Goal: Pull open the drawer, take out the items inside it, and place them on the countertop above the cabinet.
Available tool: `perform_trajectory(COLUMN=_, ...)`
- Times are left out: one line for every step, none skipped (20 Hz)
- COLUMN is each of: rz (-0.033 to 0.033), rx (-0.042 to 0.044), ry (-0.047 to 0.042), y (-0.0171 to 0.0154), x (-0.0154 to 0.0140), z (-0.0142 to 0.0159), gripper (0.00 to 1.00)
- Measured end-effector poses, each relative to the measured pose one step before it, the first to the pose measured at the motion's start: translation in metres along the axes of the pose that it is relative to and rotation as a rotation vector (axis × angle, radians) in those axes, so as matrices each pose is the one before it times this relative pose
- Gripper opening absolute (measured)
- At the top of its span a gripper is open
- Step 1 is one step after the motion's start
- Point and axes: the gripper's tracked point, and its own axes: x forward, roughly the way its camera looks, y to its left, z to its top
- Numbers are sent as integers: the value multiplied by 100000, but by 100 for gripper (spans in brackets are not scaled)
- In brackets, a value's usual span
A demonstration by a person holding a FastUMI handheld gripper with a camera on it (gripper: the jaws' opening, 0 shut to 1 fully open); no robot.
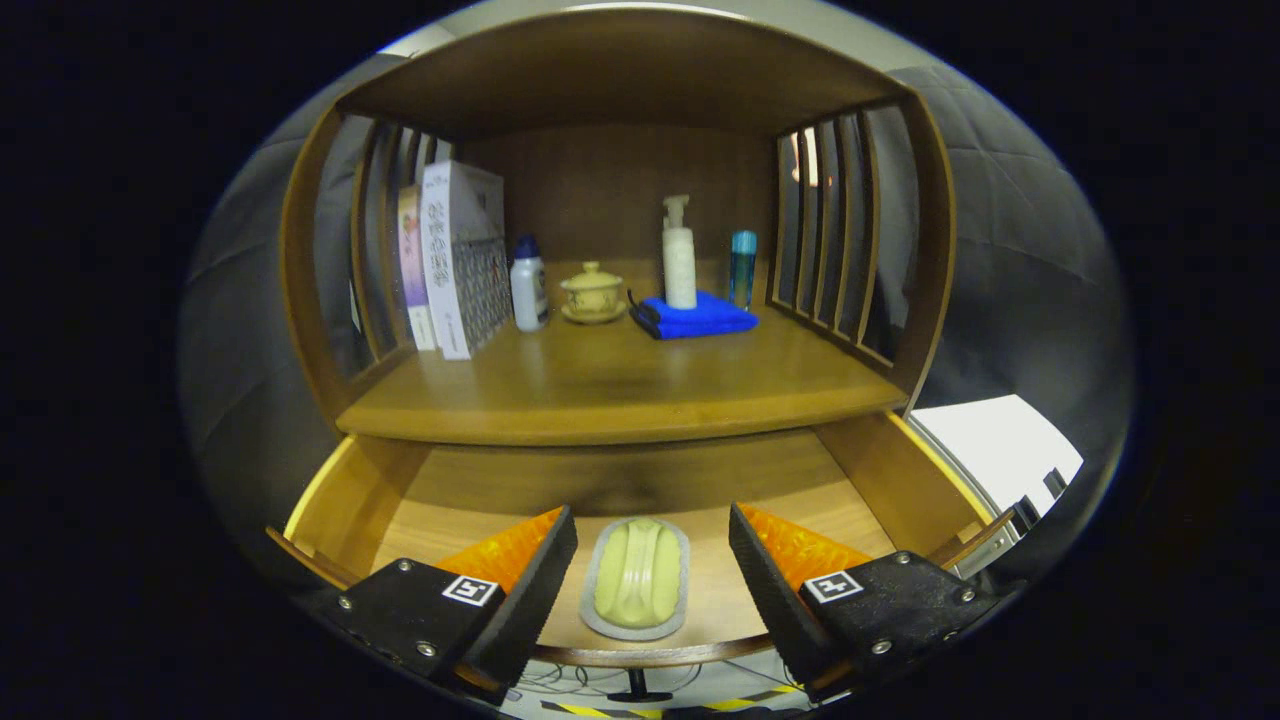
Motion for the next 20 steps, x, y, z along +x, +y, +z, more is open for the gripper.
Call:
perform_trajectory(rz=233, rx=-189, ry=2651, y=2, x=739, z=-396, gripper=95)
perform_trajectory(rz=1515, rx=-584, ry=2084, y=298, x=668, z=-347, gripper=95)
perform_trajectory(rz=900, rx=-441, ry=3223, y=91, x=557, z=-627, gripper=95)
perform_trajectory(rz=151, rx=-102, ry=2769, y=-63, x=371, z=-483, gripper=95)
perform_trajectory(rz=534, rx=328, ry=2192, y=-10, x=306, z=-443, gripper=95)
perform_trajectory(rz=893, rx=667, ry=2278, y=191, x=257, z=-389, gripper=95)
perform_trajectory(rz=578, rx=637, ry=1967, y=-73, x=481, z=-520, gripper=95)
perform_trajectory(rz=-264, rx=-1361, ry=1701, y=-173, x=373, z=-329, gripper=93)
perform_trajectory(rz=335, rx=18, ry=770, y=-232, x=321, z=97, gripper=87)
perform_trajectory(rz=443, rx=-237, ry=1254, y=-35, x=145, z=-257, gripper=84)
perform_trajectory(rz=848, rx=144, ry=871, y=-156, x=89, z=-296, gripper=79)
perform_trajectory(rz=210, rx=255, ry=1164, y=-63, x=8, z=76, gripper=77)
perform_trajectory(rz=-173, rx=285, ry=476, y=-195, x=91, z=-97, gripper=71)
perform_trajectory(rz=-137, rx=149, ry=-213, y=-88, x=76, z=56, gripper=67)
perform_trajectory(rz=246, rx=-217, ry=-212, y=106, x=-45, z=7, gripper=57)
perform_trajectory(rz=509, rx=-610, ry=-291, y=121, x=-95, z=100, gripper=47)
perform_trajectory(rz=1286, rx=-757, ry=-225, y=293, x=138, z=-100, gripper=37)
perform_trajectory(rz=650, rx=-118, ry=223, y=141, x=-59, z=50, gripper=30)
perform_trajectory(rz=381, rx=670, ry=57, y=-20, x=-176, z=-145, gripper=23)
perform_trajectory(rz=-26, rx=-43, ry=-660, y=-127, x=-256, z=152, gripper=23)
